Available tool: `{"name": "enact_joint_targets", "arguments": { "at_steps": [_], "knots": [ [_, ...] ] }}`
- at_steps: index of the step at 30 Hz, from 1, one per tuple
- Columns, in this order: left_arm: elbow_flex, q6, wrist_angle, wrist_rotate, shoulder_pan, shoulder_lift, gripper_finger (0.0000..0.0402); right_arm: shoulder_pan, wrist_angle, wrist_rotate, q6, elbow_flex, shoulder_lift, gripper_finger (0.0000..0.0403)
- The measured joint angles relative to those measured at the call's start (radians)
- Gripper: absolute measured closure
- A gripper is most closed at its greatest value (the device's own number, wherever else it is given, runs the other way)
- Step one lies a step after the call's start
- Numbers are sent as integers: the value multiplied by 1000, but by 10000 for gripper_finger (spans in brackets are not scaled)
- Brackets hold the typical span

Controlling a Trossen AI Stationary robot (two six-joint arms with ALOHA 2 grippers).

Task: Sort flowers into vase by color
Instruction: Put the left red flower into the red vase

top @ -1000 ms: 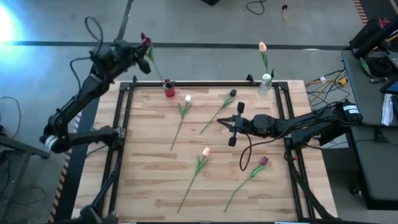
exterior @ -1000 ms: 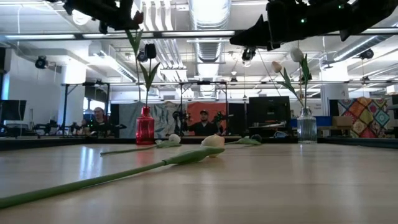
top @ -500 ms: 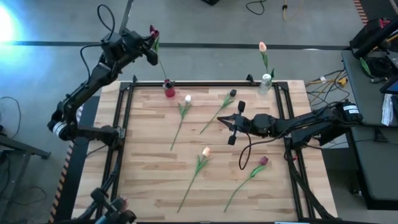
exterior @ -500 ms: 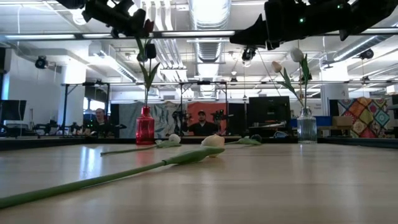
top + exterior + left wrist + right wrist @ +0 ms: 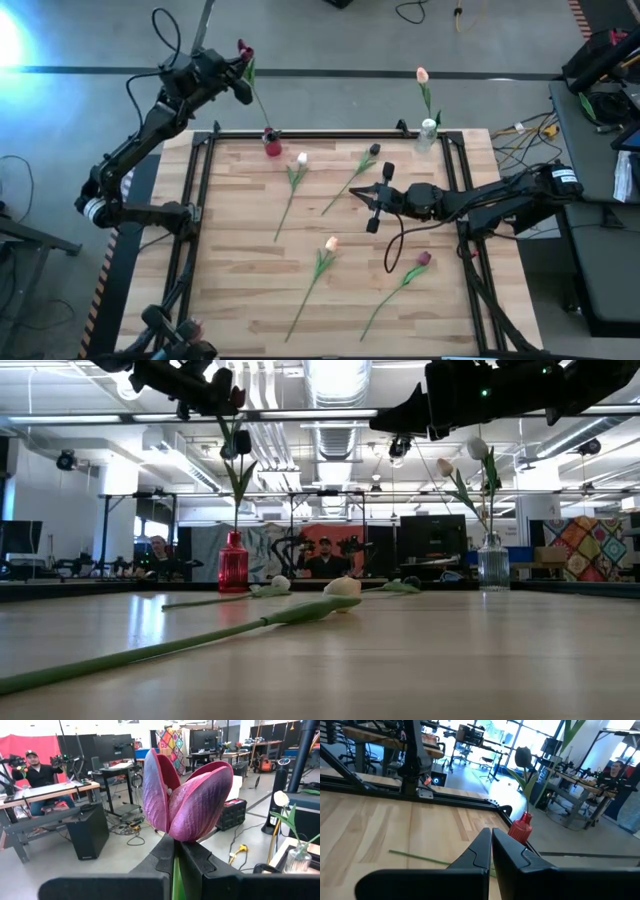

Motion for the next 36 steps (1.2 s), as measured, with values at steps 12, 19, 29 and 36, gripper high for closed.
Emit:
{"name": "enact_joint_targets", "arguments": {
  "at_steps": [12,19,29,36],
  "knots": [
    [-32,-24,0,-5,5,1,401,0,0,0,2,0,0,394],
    [-33,-15,2,-5,5,-1,401,0,0,0,3,0,0,394],
    [-34,-14,27,-3,5,-3,401,0,0,0,3,0,0,394],
    [-33,-8,35,5,5,-6,401,0,0,0,11,0,0,394]
  ]
}}
